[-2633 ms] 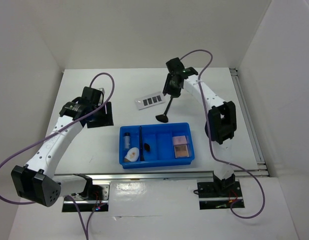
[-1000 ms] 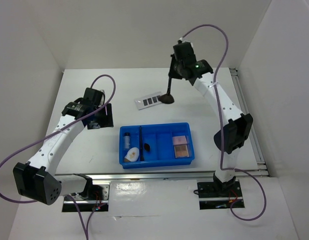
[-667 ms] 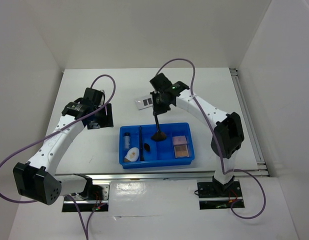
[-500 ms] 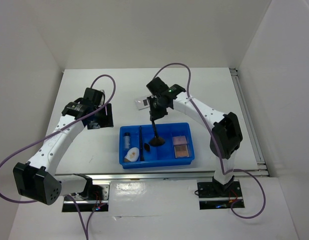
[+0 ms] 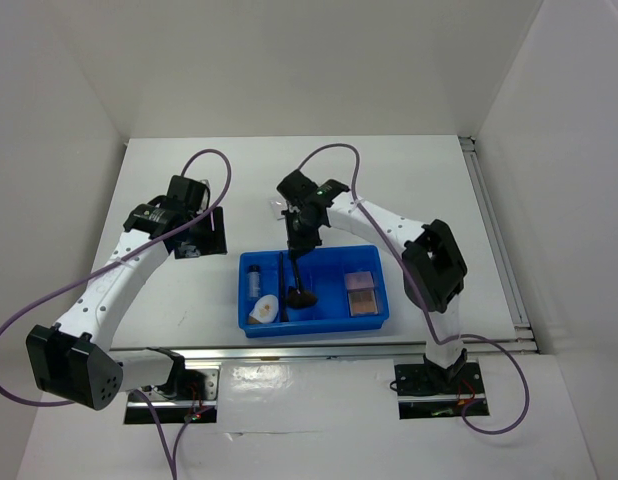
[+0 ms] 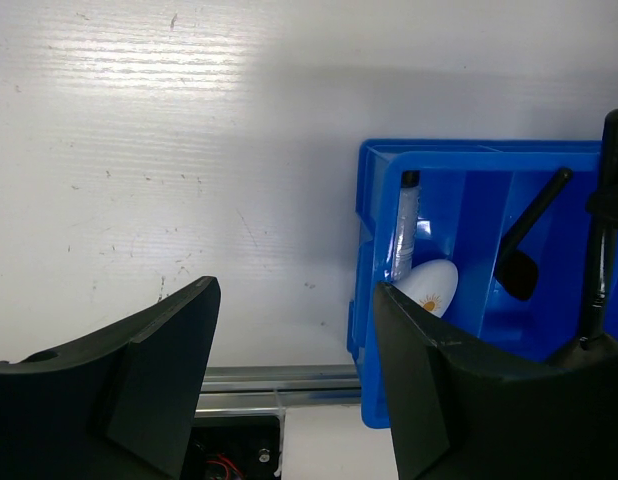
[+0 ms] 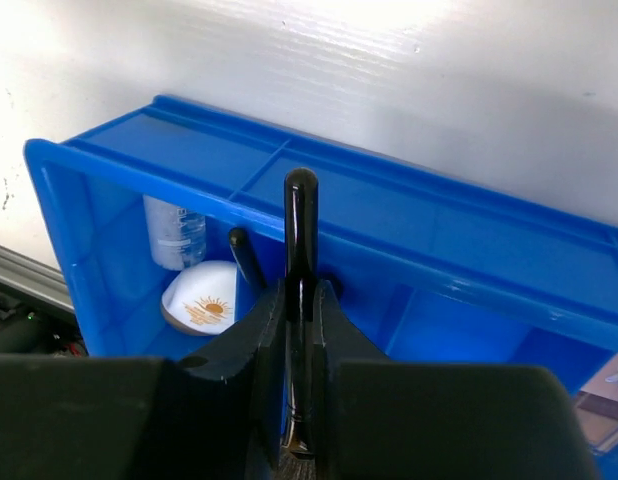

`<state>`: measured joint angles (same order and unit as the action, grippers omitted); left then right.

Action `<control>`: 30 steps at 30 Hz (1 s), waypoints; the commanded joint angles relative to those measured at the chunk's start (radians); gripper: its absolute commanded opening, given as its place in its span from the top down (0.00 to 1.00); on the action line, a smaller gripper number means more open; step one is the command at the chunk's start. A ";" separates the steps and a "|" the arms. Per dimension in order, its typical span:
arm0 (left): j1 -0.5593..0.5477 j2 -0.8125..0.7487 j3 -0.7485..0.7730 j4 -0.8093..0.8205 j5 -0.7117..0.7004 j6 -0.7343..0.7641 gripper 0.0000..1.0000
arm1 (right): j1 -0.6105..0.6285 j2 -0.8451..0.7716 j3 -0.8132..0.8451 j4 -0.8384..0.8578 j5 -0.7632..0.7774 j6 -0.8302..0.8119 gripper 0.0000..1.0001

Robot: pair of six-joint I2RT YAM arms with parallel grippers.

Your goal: Organize the makeup

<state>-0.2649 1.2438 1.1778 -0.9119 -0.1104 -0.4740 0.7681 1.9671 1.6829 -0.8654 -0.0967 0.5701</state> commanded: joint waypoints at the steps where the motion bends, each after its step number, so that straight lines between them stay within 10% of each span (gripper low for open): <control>1: 0.006 -0.023 0.011 0.015 -0.012 0.005 0.24 | 0.019 0.010 0.024 0.003 -0.006 0.042 1.00; 9: 0.006 -0.032 0.002 0.015 -0.012 0.005 0.24 | 0.030 0.010 0.006 -0.006 0.025 0.060 1.00; 17: 0.006 -0.032 -0.007 0.015 -0.003 0.005 0.24 | 0.030 -0.008 -0.003 -0.024 0.034 0.070 0.71; 30: 0.006 -0.032 -0.007 0.015 -0.003 0.005 0.24 | 0.039 -0.027 -0.035 -0.034 0.034 0.070 0.89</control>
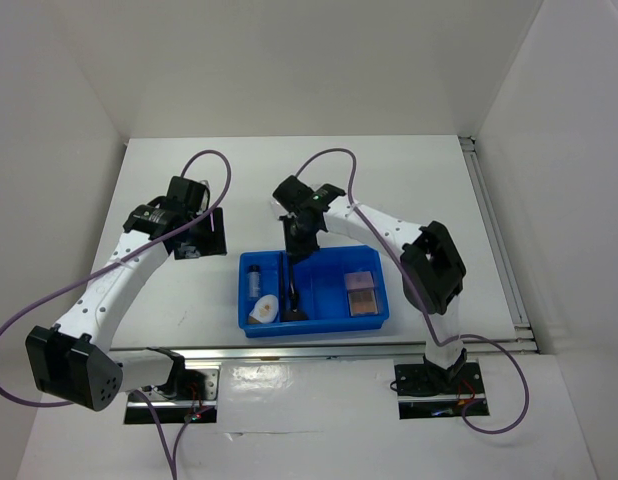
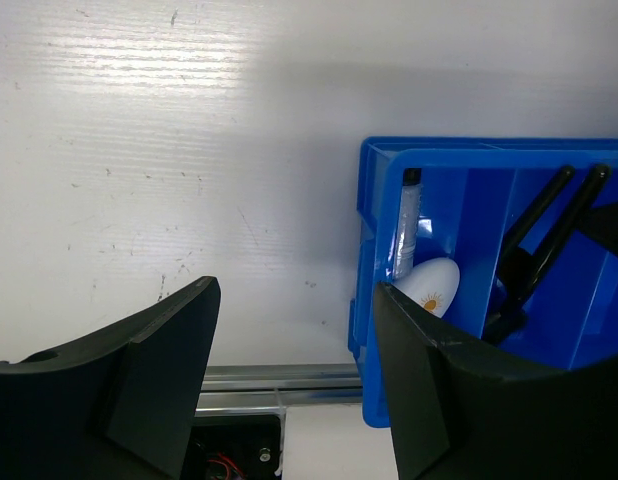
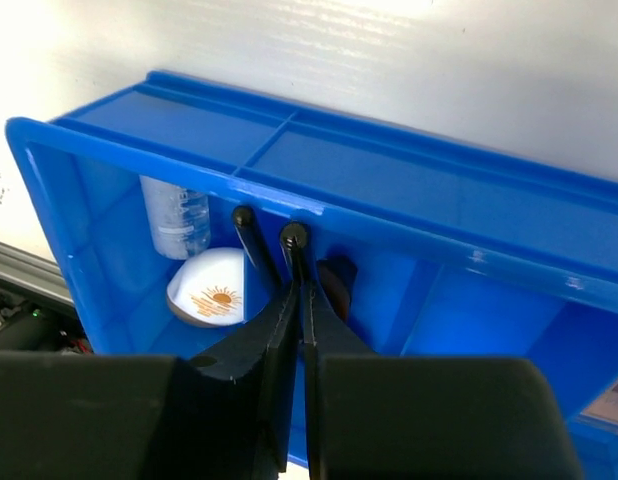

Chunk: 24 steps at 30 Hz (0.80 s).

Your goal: Organize the makeup

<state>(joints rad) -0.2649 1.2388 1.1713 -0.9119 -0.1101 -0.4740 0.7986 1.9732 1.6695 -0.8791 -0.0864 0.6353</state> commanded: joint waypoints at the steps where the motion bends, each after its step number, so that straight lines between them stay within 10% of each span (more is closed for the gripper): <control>1: 0.006 -0.027 -0.001 0.015 -0.003 0.005 0.24 | 0.008 -0.033 -0.031 -0.020 0.024 0.004 0.89; 24: 0.006 -0.027 -0.001 0.024 -0.003 0.014 0.24 | 0.027 -0.020 0.160 -0.061 0.102 -0.036 0.92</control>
<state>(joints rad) -0.2649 1.2388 1.1713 -0.9070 -0.1078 -0.4736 0.8146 1.9713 1.7618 -0.9363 -0.0185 0.6159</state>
